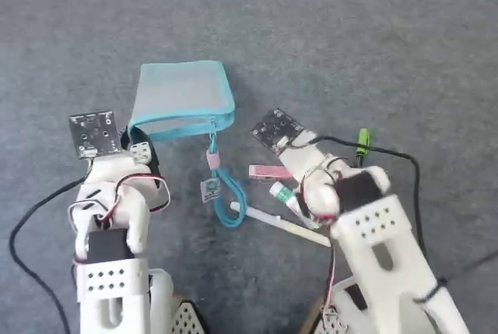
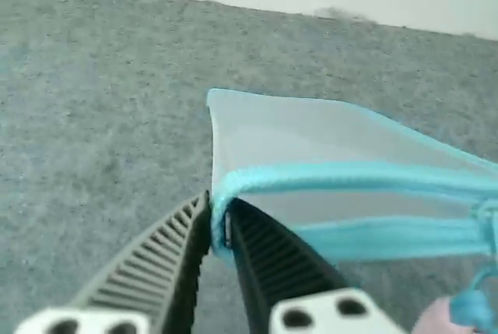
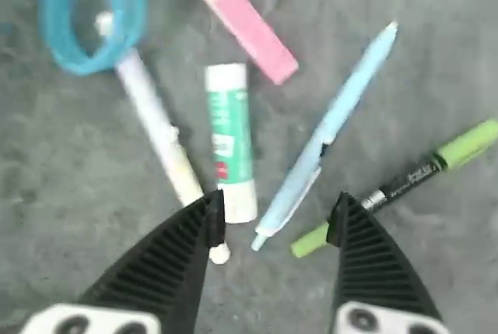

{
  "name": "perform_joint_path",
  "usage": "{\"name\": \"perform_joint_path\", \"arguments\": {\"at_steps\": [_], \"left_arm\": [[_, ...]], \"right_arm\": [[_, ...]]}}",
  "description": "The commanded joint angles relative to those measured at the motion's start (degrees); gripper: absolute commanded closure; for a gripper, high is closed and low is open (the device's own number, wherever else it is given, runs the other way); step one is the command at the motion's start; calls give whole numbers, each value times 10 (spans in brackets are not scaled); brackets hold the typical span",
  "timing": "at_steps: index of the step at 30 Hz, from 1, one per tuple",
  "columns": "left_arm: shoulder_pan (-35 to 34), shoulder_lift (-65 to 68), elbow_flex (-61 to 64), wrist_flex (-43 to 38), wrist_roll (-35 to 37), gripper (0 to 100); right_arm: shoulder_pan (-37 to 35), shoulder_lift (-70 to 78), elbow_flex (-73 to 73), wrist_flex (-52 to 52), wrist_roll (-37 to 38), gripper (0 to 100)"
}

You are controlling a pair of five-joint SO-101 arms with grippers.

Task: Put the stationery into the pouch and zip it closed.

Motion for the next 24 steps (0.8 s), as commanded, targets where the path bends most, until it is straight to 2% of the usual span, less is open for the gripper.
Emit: {"name": "perform_joint_path", "arguments": {"at_steps": [1,4,11,15,18,21,24], "left_arm": [[-5,11,-3,-20,5,989],[-5,11,-3,-20,5,989],[-3,11,-2,-20,5,989],[-1,11,-5,-14,-1,989],[21,8,-22,24,-29,989],[68,8,-34,51,-52,989],[100,7,-34,61,-72,989]], "right_arm": [[60,37,-1,-38,-27,800],[88,79,-1,-59,-49,800],[74,79,-45,-68,-49,801],[3,1,-74,-68,10,796],[-71,-46,-82,-75,37,785],[-119,-65,-83,-102,68,720],[-127,-55,-70,-165,111,651]]}}
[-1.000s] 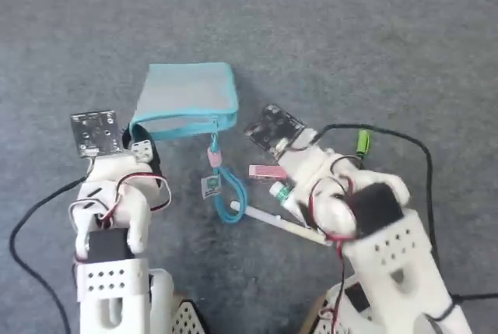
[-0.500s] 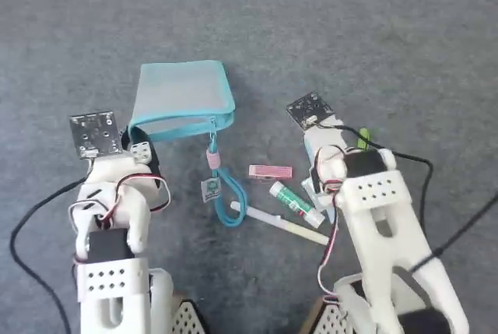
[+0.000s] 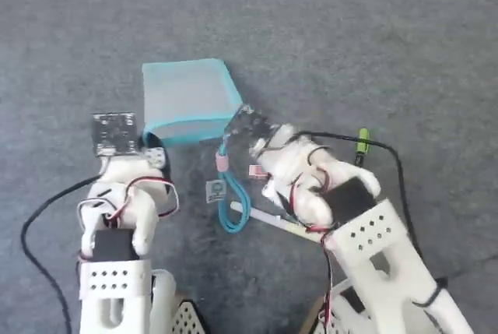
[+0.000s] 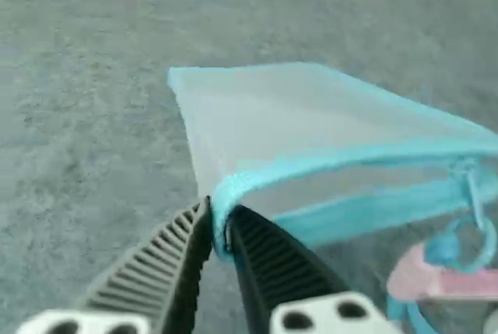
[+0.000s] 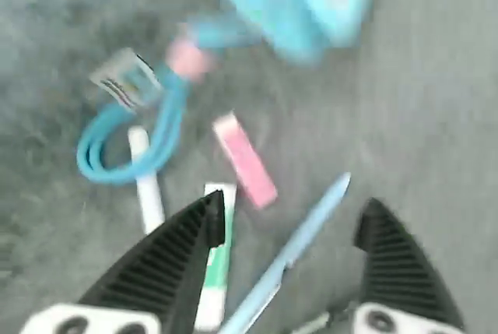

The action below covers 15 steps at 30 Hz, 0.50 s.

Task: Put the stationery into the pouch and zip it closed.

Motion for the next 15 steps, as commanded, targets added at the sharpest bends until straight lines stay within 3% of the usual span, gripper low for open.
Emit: {"name": "perform_joint_path", "arguments": {"at_steps": [1,5,15], "left_arm": [[46,7,-32,14,-30,989],[46,7,-33,14,-31,989],[46,7,-50,30,-31,989]], "right_arm": [[-11,-9,-17,-75,65,632],[-15,20,14,-108,171,612],[-37,93,43,-230,219,612]]}}
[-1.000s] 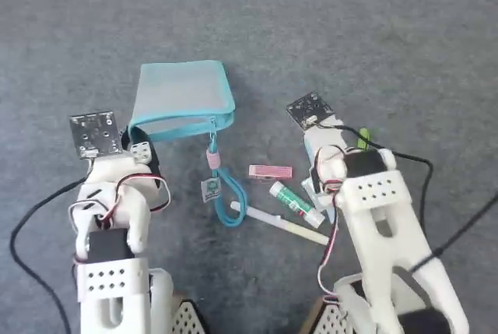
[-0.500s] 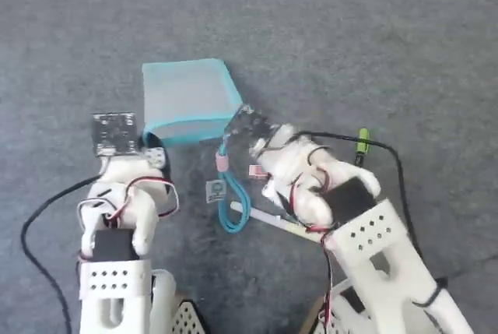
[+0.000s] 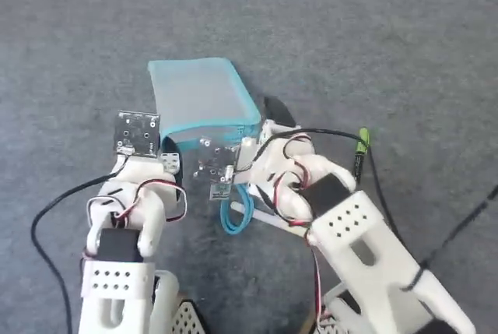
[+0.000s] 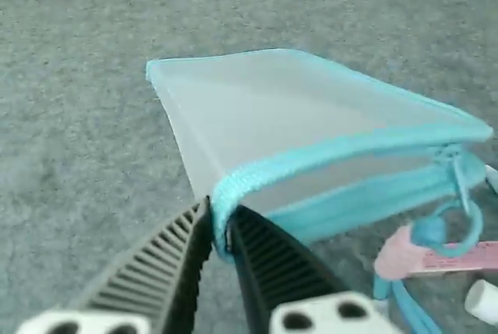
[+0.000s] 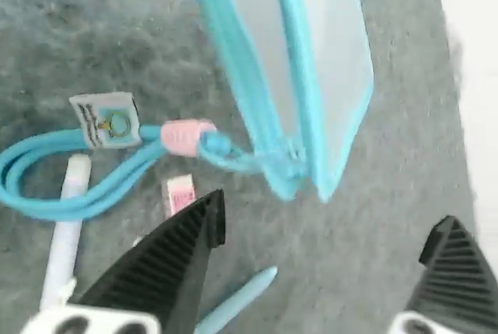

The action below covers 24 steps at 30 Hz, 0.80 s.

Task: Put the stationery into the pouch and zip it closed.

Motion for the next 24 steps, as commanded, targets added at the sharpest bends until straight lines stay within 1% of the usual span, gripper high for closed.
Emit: {"name": "perform_joint_path", "arguments": {"at_steps": [1,5,17,18,24], "left_arm": [[6,7,-37,2,-8,989],[6,7,-37,2,-8,989],[10,7,-36,2,-8,989],[10,7,-36,2,-8,989],[11,8,-36,1,-8,989]], "right_arm": [[-13,34,-5,-48,12,612],[-13,90,-14,-81,13,613],[15,217,-131,-85,0,618],[15,225,-139,-85,0,634],[11,241,-157,-86,-11,811]]}}
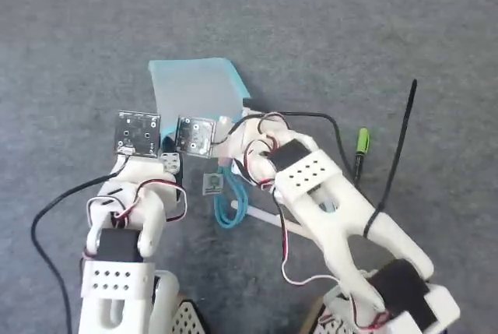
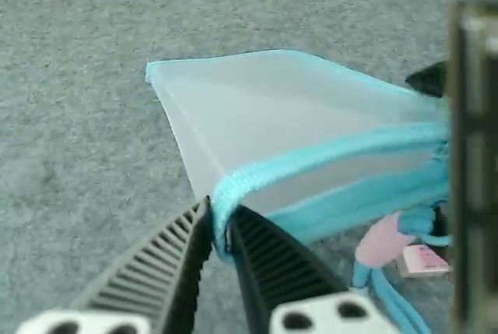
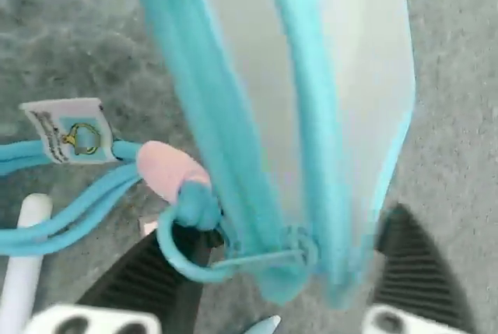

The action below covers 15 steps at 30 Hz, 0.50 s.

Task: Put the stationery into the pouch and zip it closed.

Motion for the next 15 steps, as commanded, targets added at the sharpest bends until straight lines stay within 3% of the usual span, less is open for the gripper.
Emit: {"name": "perform_joint_path", "arguments": {"at_steps": [1,7,15], "left_arm": [[9,8,-34,1,-4,989],[44,7,-22,-2,-5,988],[11,7,-22,-18,-5,987]], "right_arm": [[3,-9,-42,-14,-32,836],[8,-10,-64,-10,-132,998],[4,-46,-61,69,-116,991]]}}
